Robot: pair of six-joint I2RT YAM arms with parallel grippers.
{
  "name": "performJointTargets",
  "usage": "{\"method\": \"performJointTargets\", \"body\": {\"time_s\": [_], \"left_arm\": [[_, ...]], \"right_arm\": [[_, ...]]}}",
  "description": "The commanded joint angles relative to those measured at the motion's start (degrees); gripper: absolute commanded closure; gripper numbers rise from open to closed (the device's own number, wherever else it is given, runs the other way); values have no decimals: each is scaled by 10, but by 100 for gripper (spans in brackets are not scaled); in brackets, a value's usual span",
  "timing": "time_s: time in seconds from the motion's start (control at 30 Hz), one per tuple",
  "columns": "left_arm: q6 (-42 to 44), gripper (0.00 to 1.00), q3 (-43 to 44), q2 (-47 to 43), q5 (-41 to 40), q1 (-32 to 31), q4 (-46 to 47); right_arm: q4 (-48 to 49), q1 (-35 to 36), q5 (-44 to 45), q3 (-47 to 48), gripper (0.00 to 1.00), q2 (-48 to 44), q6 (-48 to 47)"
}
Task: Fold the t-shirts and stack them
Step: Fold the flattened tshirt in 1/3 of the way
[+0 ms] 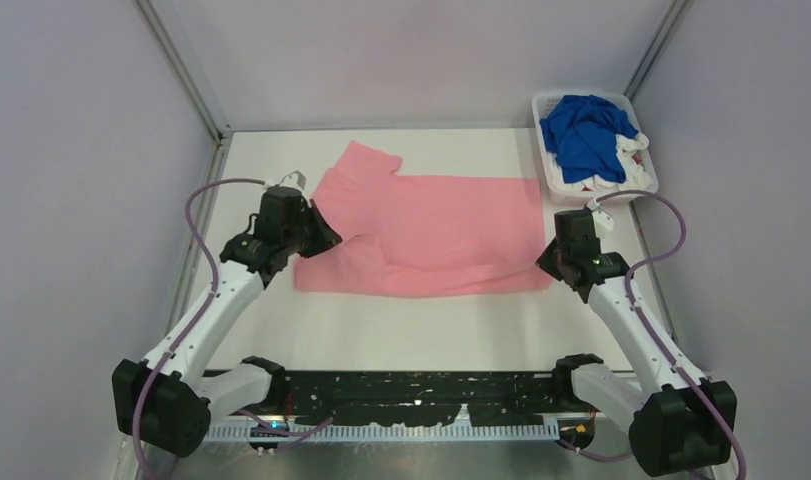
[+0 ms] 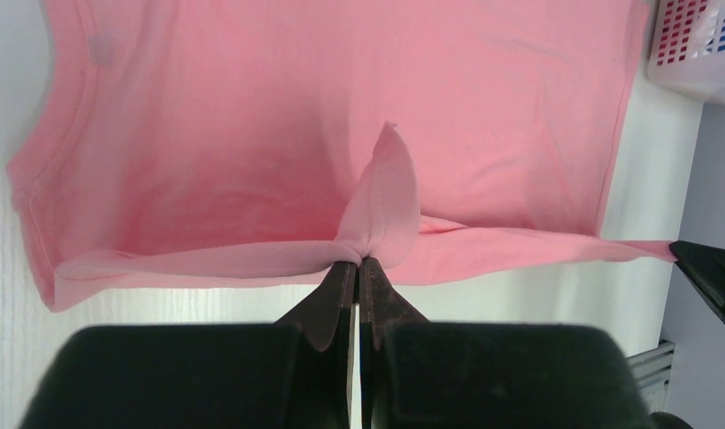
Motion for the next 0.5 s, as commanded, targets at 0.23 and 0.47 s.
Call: {"method": "performJointTargets", "body": {"time_s": [0.23,0.47], "left_arm": [[64,100,58,62,22,43,73],[87,100,108,172,6,60,131]], "right_arm": [[62,-34,-24,48,93,64,-31],[115,-47,-22,70,87,157,-47]]}}
